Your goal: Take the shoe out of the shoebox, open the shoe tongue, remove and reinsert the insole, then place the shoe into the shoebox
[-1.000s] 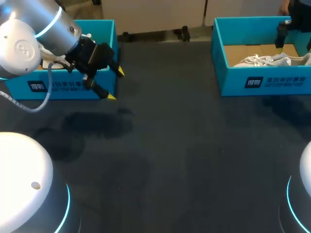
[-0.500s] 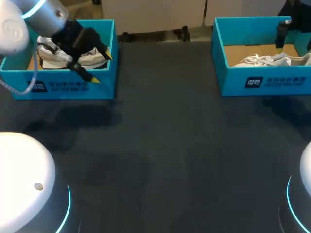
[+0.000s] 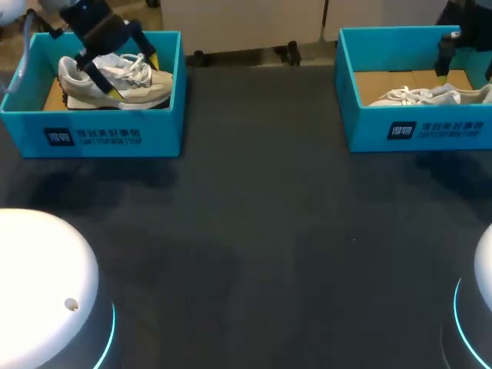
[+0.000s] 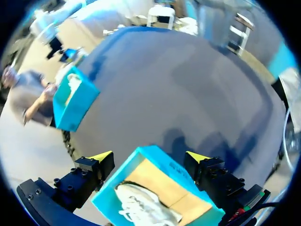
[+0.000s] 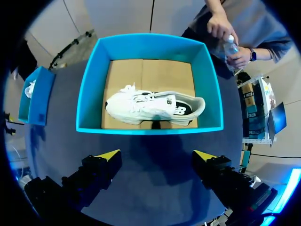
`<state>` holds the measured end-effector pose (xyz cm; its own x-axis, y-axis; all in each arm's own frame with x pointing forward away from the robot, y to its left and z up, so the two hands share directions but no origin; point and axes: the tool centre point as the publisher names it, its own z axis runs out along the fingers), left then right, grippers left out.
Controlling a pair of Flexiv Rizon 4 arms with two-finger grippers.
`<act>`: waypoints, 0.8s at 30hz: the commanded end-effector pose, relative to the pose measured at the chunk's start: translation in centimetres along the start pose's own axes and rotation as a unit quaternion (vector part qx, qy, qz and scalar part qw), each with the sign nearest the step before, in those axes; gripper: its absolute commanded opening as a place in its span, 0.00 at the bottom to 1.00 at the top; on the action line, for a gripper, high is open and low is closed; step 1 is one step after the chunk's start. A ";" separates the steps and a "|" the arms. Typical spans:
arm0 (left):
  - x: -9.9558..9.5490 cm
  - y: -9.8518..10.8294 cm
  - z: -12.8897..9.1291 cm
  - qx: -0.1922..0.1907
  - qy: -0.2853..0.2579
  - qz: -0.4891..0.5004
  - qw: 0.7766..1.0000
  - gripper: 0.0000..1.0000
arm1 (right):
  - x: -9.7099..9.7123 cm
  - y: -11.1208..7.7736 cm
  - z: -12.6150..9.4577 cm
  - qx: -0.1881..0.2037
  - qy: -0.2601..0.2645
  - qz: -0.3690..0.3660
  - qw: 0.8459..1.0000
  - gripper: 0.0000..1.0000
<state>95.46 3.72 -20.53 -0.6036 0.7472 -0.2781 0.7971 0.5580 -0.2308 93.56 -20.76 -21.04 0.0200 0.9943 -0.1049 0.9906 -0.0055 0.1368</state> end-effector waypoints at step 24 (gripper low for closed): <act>-1.1 8.7 -2.5 -0.084 0.089 0.211 0.970 1.00 | 0.0 -0.1 0.0 -0.001 0.000 0.000 1.000 1.00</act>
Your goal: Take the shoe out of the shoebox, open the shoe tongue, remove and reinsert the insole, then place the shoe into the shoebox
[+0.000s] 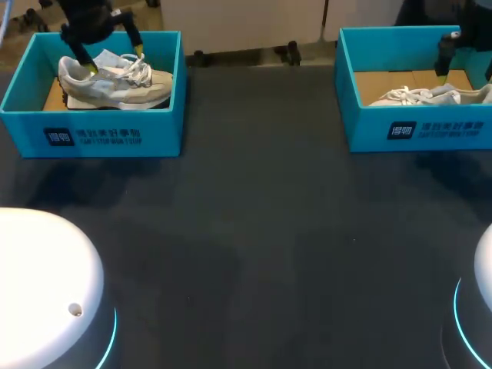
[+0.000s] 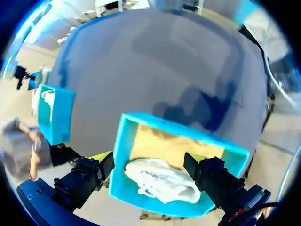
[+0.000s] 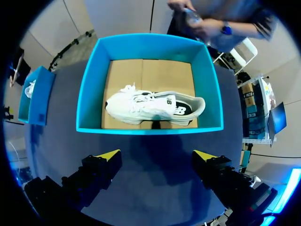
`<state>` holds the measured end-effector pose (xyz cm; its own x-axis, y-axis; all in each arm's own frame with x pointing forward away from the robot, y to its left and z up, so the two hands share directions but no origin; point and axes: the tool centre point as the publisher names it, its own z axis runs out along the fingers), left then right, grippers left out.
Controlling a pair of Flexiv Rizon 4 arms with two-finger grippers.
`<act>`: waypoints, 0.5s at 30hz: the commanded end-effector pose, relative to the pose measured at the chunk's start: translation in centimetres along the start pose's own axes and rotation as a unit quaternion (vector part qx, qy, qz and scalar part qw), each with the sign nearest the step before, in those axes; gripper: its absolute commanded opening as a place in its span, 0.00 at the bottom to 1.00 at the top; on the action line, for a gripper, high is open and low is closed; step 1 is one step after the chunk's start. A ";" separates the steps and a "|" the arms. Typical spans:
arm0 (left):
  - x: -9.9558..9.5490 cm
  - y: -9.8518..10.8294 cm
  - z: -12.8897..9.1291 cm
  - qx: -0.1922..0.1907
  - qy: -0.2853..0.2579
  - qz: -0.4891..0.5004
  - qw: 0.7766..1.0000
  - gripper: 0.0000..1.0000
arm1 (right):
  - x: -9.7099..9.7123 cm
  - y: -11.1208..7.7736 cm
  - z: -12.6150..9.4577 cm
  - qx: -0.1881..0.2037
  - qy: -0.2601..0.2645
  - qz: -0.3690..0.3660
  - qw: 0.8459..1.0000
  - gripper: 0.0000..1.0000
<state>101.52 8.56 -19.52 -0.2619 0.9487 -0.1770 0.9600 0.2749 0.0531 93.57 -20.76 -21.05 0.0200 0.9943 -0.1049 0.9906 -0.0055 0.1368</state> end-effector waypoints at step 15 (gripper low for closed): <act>6.2 10.5 2.0 -0.024 0.050 0.206 0.977 1.00 | 0.0 -0.1 0.0 -0.001 0.000 0.000 1.000 1.00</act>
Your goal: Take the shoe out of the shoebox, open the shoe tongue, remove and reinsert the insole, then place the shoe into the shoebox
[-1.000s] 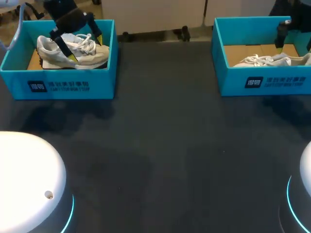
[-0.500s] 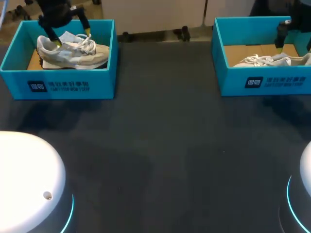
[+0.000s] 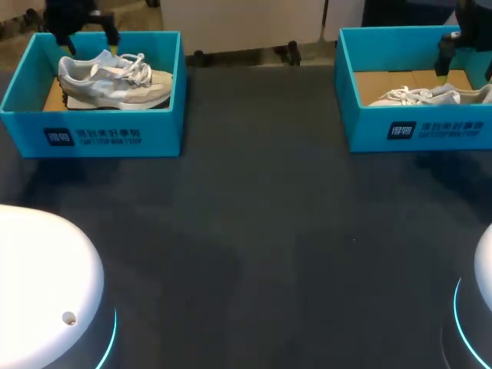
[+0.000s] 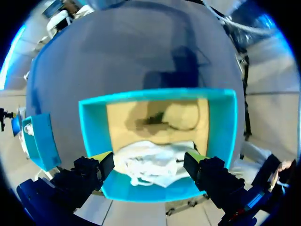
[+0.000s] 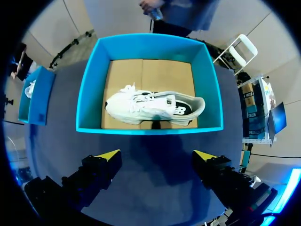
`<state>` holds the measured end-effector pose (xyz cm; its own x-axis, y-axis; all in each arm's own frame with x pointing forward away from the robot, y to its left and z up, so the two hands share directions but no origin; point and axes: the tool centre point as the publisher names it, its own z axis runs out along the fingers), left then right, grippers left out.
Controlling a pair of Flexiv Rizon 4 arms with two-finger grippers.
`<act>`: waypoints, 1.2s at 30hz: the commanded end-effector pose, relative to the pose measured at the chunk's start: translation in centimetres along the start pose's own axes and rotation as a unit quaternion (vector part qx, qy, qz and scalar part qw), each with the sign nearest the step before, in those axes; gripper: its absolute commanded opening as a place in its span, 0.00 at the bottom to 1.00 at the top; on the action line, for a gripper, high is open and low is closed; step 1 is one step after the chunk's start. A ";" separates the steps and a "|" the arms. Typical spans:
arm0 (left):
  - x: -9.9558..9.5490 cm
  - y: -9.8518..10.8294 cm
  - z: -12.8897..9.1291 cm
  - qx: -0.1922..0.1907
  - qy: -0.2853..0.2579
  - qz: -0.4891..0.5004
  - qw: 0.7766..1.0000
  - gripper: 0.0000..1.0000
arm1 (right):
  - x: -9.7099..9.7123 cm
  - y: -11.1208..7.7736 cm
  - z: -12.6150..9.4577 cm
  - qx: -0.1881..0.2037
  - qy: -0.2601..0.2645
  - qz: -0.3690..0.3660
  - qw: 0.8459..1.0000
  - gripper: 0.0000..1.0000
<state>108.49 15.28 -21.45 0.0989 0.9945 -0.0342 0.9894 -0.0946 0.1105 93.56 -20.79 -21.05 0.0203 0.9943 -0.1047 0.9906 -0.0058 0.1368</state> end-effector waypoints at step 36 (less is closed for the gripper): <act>10.4 6.8 5.6 -0.022 0.075 0.032 0.996 1.00 | 0.0 -0.1 0.0 -0.001 0.000 0.000 1.000 1.00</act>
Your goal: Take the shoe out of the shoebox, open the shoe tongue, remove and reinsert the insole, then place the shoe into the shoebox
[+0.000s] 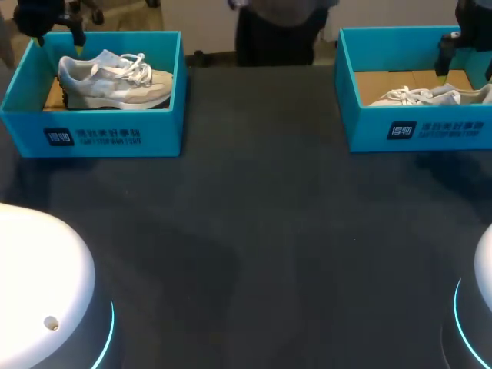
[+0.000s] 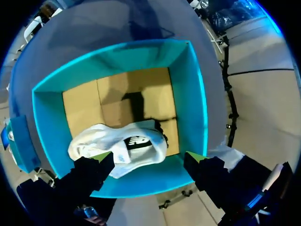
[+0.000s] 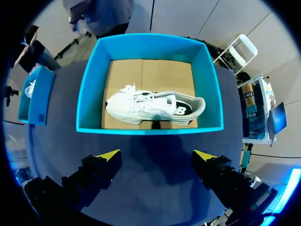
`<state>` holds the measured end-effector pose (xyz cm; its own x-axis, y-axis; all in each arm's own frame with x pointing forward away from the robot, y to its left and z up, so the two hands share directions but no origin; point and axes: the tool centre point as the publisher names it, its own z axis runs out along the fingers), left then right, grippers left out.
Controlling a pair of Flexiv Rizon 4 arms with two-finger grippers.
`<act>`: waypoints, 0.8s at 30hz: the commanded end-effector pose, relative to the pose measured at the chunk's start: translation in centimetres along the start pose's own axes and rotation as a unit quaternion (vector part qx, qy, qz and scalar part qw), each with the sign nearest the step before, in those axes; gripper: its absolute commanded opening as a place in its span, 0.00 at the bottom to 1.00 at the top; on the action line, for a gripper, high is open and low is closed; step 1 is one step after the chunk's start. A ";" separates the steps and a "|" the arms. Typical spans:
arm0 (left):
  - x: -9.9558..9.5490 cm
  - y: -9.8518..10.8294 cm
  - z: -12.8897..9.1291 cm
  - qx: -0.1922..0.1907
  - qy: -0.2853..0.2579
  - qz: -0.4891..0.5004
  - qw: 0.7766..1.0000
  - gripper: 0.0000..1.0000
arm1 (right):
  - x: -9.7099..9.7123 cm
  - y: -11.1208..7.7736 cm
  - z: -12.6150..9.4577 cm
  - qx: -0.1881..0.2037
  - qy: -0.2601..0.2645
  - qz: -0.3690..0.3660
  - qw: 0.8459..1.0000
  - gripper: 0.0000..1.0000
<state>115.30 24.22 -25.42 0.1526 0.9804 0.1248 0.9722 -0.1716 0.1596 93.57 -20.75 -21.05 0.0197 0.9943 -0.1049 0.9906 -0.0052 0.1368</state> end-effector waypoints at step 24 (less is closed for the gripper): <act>1.7 1.9 6.1 0.021 -0.026 -0.039 0.999 1.00 | 0.0 -0.1 0.0 -0.001 0.000 0.000 1.000 1.00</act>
<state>117.96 25.78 -30.50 0.0835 0.9942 0.0684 0.9871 -0.0919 0.1309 93.57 -20.76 -21.05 0.0198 0.9943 -0.1048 0.9906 -0.0054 0.1368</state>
